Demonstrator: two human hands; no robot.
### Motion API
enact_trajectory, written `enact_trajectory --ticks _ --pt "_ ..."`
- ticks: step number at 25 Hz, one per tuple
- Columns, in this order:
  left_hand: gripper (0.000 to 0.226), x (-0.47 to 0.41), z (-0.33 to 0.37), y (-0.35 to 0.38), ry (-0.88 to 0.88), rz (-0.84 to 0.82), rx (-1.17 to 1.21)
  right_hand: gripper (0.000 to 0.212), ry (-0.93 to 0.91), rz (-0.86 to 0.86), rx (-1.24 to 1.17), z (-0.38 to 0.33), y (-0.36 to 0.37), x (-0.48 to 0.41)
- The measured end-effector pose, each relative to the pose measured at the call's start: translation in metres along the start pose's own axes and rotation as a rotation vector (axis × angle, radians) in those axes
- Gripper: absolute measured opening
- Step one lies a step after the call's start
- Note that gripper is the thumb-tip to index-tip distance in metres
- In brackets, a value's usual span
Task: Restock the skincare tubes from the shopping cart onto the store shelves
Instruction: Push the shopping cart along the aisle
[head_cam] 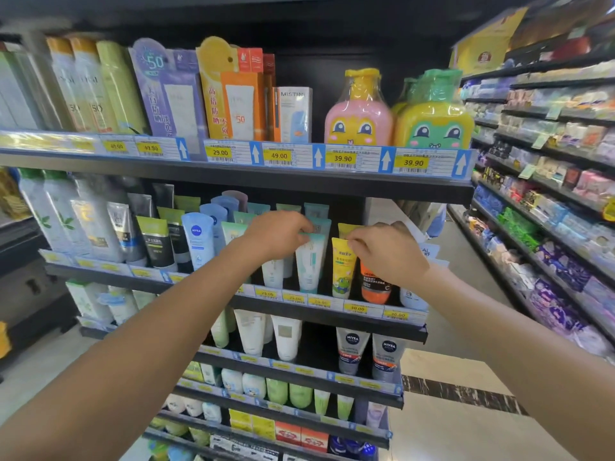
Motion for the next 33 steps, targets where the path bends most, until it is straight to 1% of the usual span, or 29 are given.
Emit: enact_trajectory --ticks 3,6,11,14,16,19,22,25,27,30,33 --pt "0.032 -0.005 -0.006 -0.002 0.048 -0.036 0.084 0.031 -0.038 -0.005 -0.072 0.005 0.002 -0.002" --pt "0.031 -0.005 -0.006 0.000 0.072 -0.055 0.088 0.030 -0.074 -0.021 -0.112 0.005 0.001 -0.003" --pt "0.033 -0.003 -0.004 0.000 0.110 -0.035 0.080 0.030 -0.059 -0.018 -0.082 0.003 -0.002 -0.002" --pt "0.038 0.004 -0.011 -0.005 0.130 0.011 0.116 0.028 -0.028 -0.066 -0.078 0.001 -0.003 0.000" --pt "0.040 0.011 -0.027 -0.009 0.113 0.072 0.130 0.030 -0.008 -0.054 -0.097 -0.004 -0.006 0.001" --pt "0.041 0.023 -0.066 -0.012 0.033 0.133 0.072 0.037 0.017 0.078 -0.048 -0.022 -0.012 -0.004" --pt "0.043 0.031 -0.104 -0.018 -0.038 0.078 -0.049 0.038 -0.014 0.114 0.011 -0.060 -0.014 -0.018" --pt "0.044 0.031 -0.125 -0.019 -0.028 -0.040 -0.127 0.035 -0.036 0.054 -0.008 -0.094 -0.009 -0.042" --pt "0.042 0.029 -0.135 -0.015 0.004 -0.072 -0.139 0.032 -0.024 -0.026 -0.022 -0.109 -0.002 -0.060" --pt "0.035 0.023 -0.145 -0.010 0.056 -0.059 -0.077 0.028 -0.021 -0.163 -0.040 -0.123 0.011 -0.075" --pt "0.020 0.018 -0.150 -0.011 0.149 -0.080 0.032 0.037 -0.013 -0.173 -0.031 -0.121 0.017 -0.083"
Point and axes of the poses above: each hand's wrist, its own x-axis away from the middle knuckle, its own y-axis out of the palm, z = x × y, the point moved 4 cm from there along -x, towards the middle knuckle, and after that the axes turned 6 degrees about -z, right-handed, at the moved point
